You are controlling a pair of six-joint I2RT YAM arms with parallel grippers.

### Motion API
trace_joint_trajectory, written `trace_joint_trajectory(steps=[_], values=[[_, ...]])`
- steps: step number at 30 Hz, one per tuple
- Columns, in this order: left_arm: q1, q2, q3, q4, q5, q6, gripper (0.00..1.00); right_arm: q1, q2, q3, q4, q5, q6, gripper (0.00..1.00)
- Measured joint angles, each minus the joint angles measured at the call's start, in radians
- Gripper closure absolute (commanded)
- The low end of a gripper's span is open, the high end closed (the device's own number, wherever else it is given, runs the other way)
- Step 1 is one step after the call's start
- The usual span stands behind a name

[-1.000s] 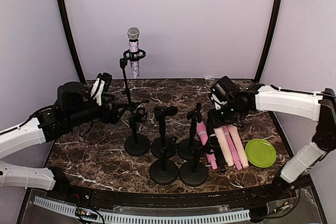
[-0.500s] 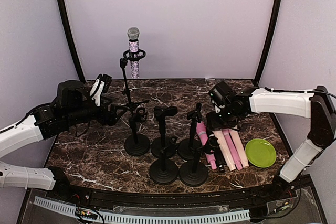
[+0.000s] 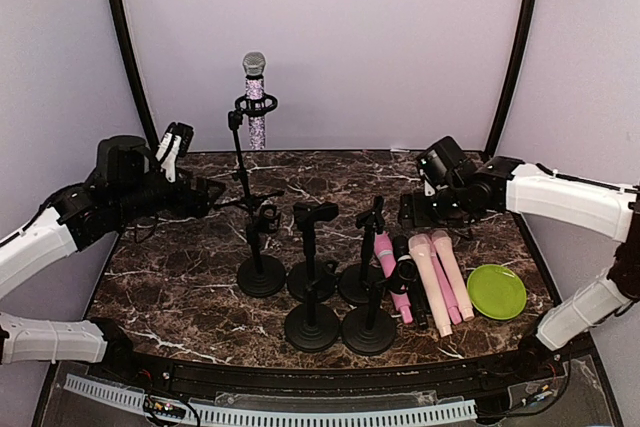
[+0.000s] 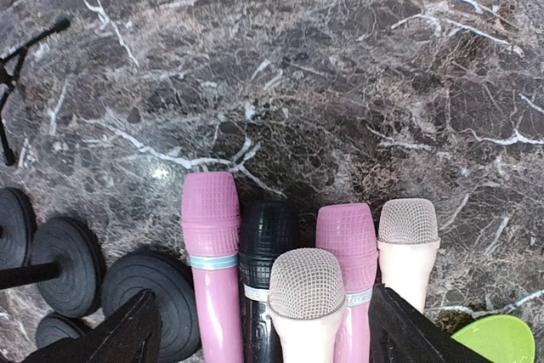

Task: Remove the microphone from the stand
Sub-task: Place the microphone at the center of the board, then pick up the microphone stand with the microphone from the center of the board.

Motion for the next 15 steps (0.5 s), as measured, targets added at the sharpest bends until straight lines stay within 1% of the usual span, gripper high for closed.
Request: trace_joint_trajectory(steps=[2, 5, 11, 15], values=[[0.077, 0.011, 0.034, 0.003, 0.036, 0.005, 0.06, 0.0, -0.047, 0.0, 0.003, -0.001, -0.003, 0.11], [0.148, 0.05, 0.09, 0.008, 0.087, 0.024, 0.06, -0.001, -0.124, -0.006, 0.023, -0.003, -0.008, 0.1], [0.189, 0.194, 0.206, 0.073, 0.215, 0.06, 0.06, -0.002, -0.256, -0.06, 0.076, -0.023, -0.019, 0.08], [0.22, 0.308, 0.239, 0.152, 0.28, 0.087, 0.06, -0.002, -0.329, -0.098, 0.11, -0.044, -0.027, 0.07]])
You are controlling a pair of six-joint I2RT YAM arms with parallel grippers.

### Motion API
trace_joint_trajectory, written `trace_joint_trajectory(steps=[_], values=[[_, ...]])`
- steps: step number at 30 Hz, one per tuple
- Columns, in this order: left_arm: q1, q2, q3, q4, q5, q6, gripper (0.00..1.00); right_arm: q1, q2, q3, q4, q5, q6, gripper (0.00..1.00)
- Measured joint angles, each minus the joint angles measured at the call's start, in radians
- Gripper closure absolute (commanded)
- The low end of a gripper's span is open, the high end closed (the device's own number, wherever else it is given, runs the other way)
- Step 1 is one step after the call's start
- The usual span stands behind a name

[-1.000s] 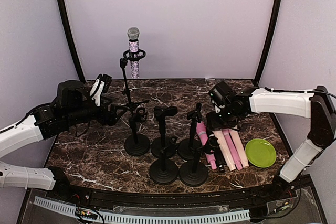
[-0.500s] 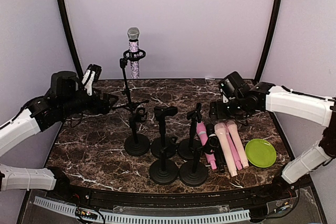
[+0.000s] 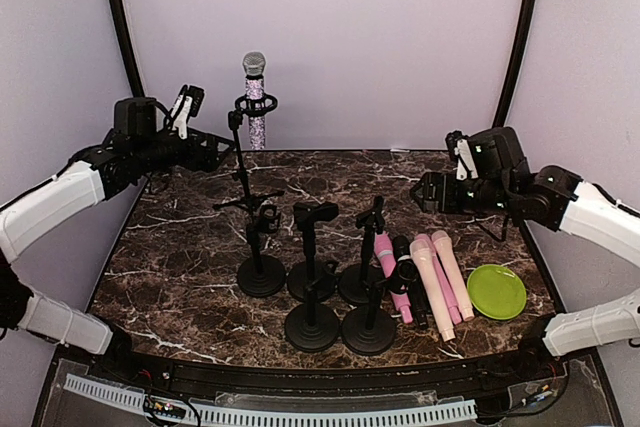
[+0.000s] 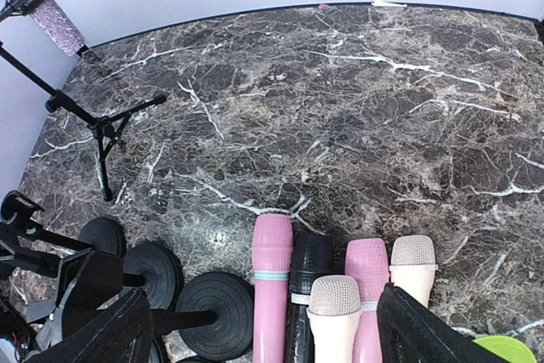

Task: Remove the microphone from the stand
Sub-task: Pick up the microphone stand with the microphone from the center of the board.

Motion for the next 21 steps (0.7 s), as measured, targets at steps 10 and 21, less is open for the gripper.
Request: trace_joint_trajectory(steps=[10, 21], values=[[0.04, 0.214, -0.022, 0.273, 0.067, 0.068, 0.38, 0.0, -0.064, -0.054, 0.084, -0.026, -0.008, 0.07], [0.045, 0.33, -0.051, 0.503, 0.066, 0.096, 0.78, 0.0, -0.051, -0.066, 0.165, -0.03, -0.028, 0.07]])
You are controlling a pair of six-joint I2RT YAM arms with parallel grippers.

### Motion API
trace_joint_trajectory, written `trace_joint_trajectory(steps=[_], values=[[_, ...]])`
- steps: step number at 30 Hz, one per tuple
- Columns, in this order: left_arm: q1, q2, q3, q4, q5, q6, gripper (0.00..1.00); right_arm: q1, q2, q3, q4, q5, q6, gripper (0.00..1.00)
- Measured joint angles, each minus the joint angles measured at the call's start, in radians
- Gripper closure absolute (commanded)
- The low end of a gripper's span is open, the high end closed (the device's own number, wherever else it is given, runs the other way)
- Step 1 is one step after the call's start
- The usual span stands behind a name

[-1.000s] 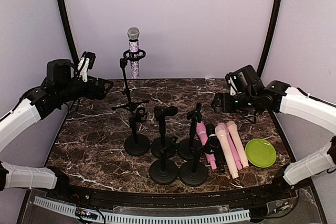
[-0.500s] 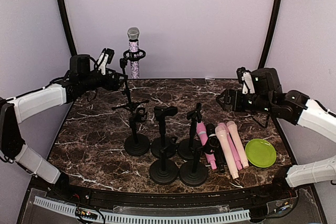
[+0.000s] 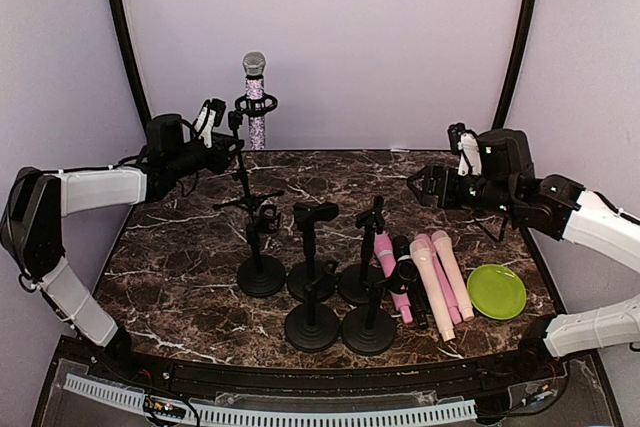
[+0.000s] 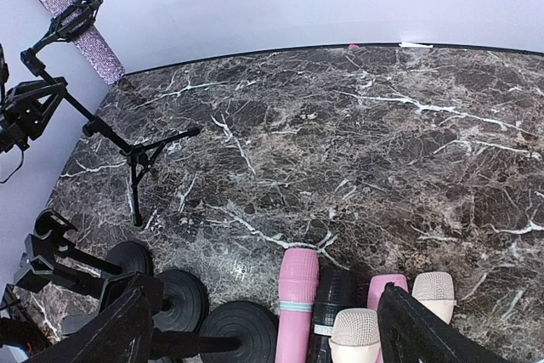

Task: Remove the microphone from the stand
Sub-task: Pick up the microphone stand with the microphone from the center of the board, then pass from the left arm to the right

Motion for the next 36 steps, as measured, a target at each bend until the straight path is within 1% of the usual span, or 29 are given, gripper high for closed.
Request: trace_joint_trajectory(steps=[3, 4, 6, 14, 17, 23, 27, 33, 36], values=[[0.0, 0.007, -0.01, 0.036, 0.01, 0.002, 0.88, 0.0, 0.002, 0.0, 0.014, 0.0, -0.002, 0.07], [0.0, 0.008, -0.012, 0.046, 0.014, 0.005, 0.94, 0.0, 0.002, 0.0, 0.018, 0.0, -0.002, 0.07], [0.0, 0.01, -0.014, 0.057, 0.022, 0.005, 0.99, 0.0, 0.002, 0.0, 0.028, 0.0, -0.002, 0.07], [0.0, 0.011, -0.013, 0.064, 0.027, 0.01, 1.0, 0.0, 0.005, 0.002, 0.057, -0.002, -0.021, 0.07], [0.0, -0.004, -0.013, 0.042, 0.023, 0.016, 1.0, 0.0, 0.005, 0.012, 0.061, -0.015, -0.04, 0.07], [0.0, -0.068, 0.06, -0.102, 0.008, 0.023, 1.0, 0.0, 0.016, 0.084, 0.086, -0.06, -0.075, 0.09], [0.0, -0.148, 0.12, -0.179, 0.012, 0.013, 1.0, 0.0, 0.038, 0.126, 0.132, -0.106, -0.083, 0.1], [0.0, -0.259, 0.229, -0.28, 0.054, -0.03, 1.0, 0.015, 0.1, 0.196, 0.186, -0.178, -0.087, 0.11], [-0.012, -0.282, 0.299, -0.344, 0.085, -0.061, 1.0, 0.056, 0.142, 0.258, 0.201, -0.189, -0.103, 0.11]])
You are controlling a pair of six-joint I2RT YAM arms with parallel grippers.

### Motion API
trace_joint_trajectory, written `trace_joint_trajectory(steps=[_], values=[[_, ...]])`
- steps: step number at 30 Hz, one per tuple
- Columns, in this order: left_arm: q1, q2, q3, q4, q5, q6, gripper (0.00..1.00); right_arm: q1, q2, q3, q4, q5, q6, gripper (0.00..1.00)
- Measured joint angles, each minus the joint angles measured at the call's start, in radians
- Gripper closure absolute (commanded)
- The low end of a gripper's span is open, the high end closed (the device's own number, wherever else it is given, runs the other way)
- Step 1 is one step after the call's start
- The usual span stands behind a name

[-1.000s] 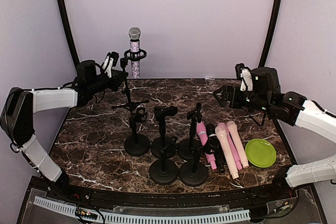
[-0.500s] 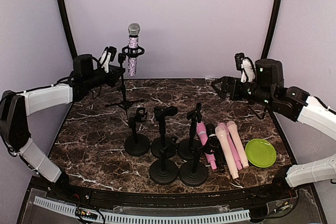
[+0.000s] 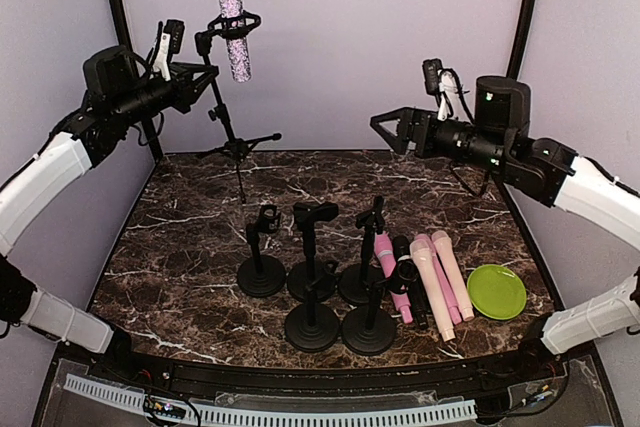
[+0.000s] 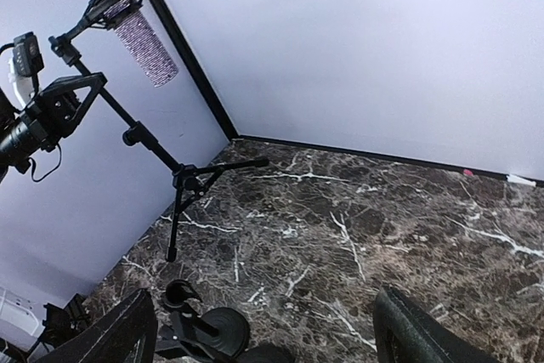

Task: Remove the microphone from the stand
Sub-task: Pass from the left arm to the right

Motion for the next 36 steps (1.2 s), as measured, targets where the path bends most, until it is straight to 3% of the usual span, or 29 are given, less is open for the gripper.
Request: trace_joint_trajectory(steps=[12, 24, 36], values=[[-0.258, 0.052, 0.255, -0.206, 0.041, -0.129, 1.0, 0.254, 0.256, 0.245, 0.077, 0.02, -0.12, 0.26], [-0.348, 0.092, 0.291, -0.222, 0.09, -0.218, 1.0, 0.285, 0.321, 0.231, 0.141, 0.063, -0.159, 0.47], [-0.366, 0.092, 0.291, -0.222, 0.1, -0.245, 1.0, 0.293, 0.348, 0.187, 0.183, 0.059, -0.155, 0.59]])
